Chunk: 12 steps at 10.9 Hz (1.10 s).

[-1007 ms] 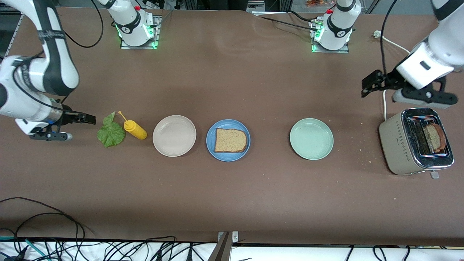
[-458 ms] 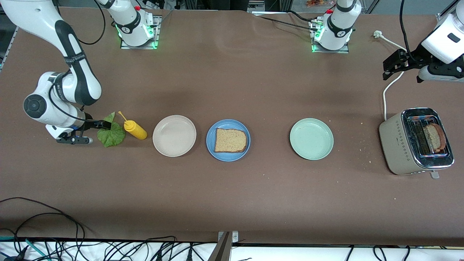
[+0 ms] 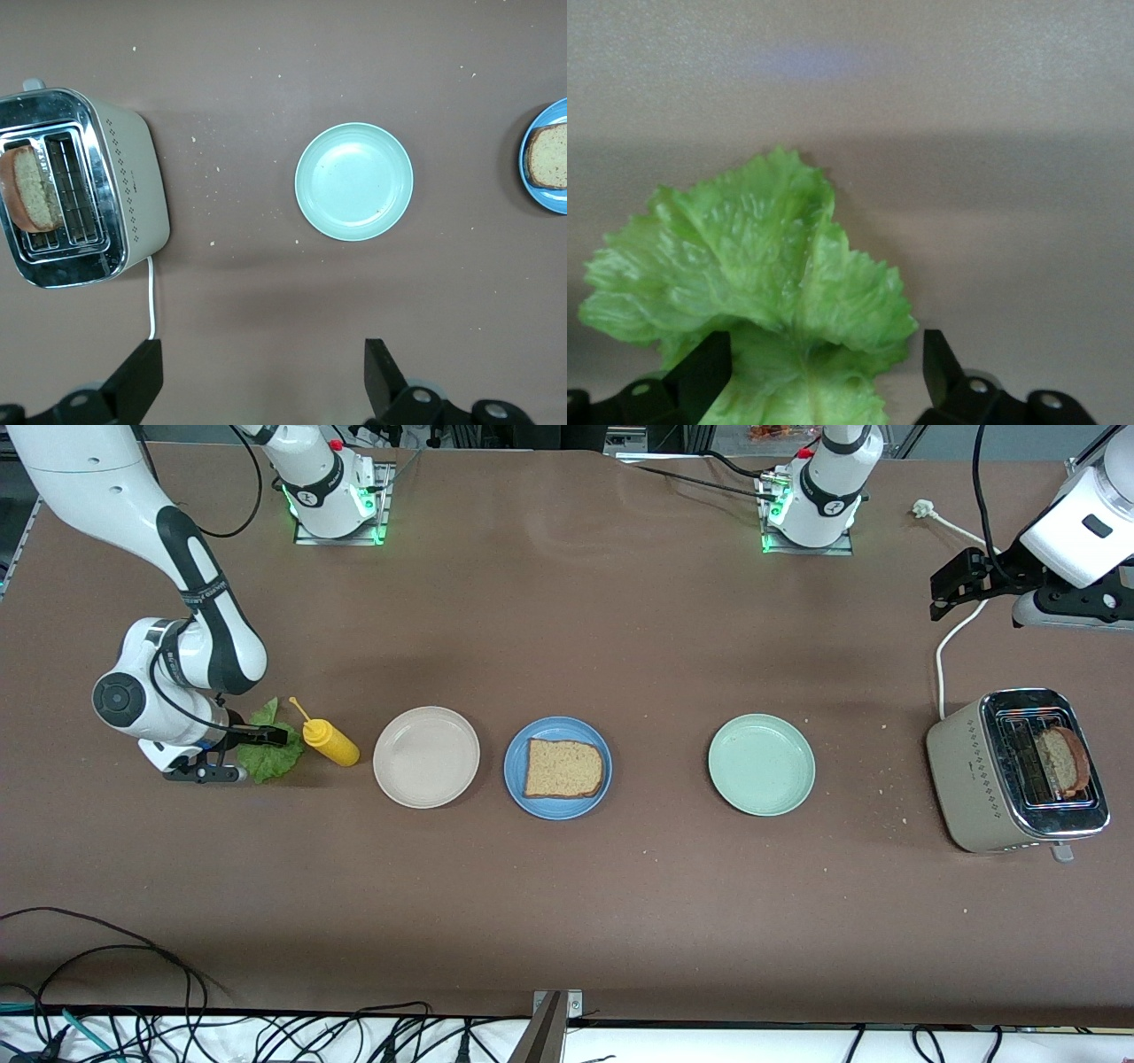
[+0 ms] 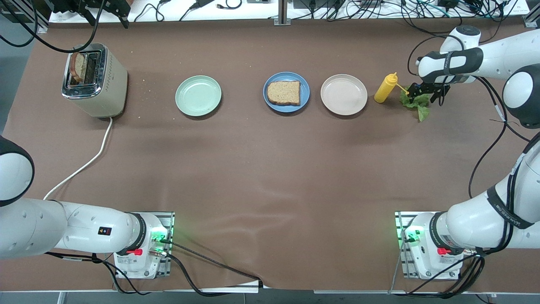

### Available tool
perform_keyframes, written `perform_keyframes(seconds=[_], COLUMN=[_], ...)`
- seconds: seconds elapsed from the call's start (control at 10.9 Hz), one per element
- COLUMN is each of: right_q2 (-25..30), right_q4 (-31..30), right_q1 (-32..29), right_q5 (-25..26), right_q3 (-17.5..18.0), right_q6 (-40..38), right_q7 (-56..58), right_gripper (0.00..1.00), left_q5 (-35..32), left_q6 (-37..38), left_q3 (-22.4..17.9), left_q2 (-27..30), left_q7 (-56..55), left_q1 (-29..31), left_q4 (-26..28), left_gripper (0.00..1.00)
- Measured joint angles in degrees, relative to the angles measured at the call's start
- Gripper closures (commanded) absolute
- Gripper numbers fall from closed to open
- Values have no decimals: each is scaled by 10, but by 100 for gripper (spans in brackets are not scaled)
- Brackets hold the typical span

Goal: Make sandwich in blue plate with both arms
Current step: 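Lower the right gripper onto the green lettuce leaf and grasp it, then lift the lettuce and carry it over the blue plate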

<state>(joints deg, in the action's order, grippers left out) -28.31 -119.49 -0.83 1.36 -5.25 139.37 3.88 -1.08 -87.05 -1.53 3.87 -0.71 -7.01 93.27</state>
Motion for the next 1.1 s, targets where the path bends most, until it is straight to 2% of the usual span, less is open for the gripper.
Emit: perform_keyframes(seconds=[0.09,0.18,0.73,1.1], right_q2=[0,0,5,8], right_q4=[1,3,20,158], right_q1=[0,1,1,2], right_q5=[0,0,0,0], right_q3=[0,1,2,5], right_q6=[0,0,-19,-217], right_q7=[1,1,1,2], right_gripper=[91,99,100,100], left_q5=[0,0,0,0], left_q6=[0,0,0,0], left_q3=[0,0,0,2], left_q2=[0,0,0,0], left_q7=[0,0,0,0], left_q1=[1,2,4,4], left_q4=[0,0,0,0], left_gripper=[0,0,0,0])
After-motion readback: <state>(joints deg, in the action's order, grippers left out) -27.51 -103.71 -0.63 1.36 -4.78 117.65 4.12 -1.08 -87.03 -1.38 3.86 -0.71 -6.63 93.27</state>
